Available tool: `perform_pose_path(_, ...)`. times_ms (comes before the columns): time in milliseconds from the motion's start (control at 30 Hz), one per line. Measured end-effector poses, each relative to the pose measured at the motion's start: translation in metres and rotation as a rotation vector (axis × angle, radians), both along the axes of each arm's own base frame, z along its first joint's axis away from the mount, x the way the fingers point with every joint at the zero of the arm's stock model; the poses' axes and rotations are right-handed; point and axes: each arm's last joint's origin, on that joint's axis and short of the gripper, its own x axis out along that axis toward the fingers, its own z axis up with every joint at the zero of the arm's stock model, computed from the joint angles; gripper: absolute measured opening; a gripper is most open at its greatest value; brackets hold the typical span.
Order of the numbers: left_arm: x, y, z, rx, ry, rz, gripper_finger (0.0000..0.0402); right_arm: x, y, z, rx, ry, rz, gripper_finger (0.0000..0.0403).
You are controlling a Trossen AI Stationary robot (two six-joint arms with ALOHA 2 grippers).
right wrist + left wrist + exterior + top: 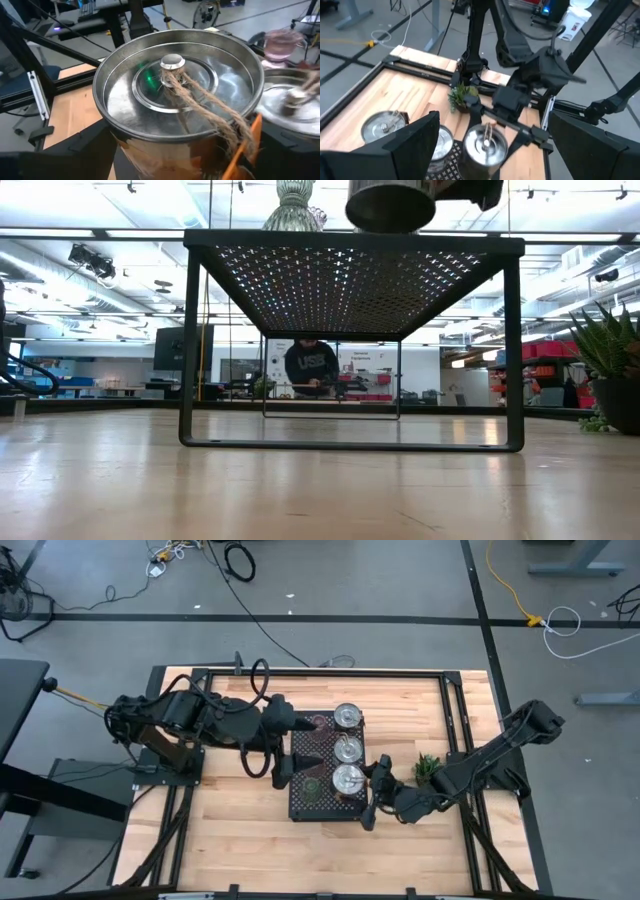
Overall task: Pick & Place candle stick holders
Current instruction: Put the orange scented candle on the shelf
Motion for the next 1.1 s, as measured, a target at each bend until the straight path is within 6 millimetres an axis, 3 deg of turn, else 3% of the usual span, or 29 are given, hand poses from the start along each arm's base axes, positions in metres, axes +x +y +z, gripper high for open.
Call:
perform_pose_path(433,0.001,0.0,0.002,0.038,-0.014,-0.017,0.0374,0.005,-0.007,-0.008,0.012,0.033,-0.04,0.0332)
perform_pose_path(633,0.001,0.0,0.001,0.048,-0.011,-0.021,0.0374,0.007,-0.005,-0.023,0.023,0.091,-0.075,0.0332)
perform_pose_path(1100,0.0,0.0,0.001,0.073,-0.006,-0.031,0.0374,0.009,-0.006,-0.029,0.042,0.119,-0.084,0.0332)
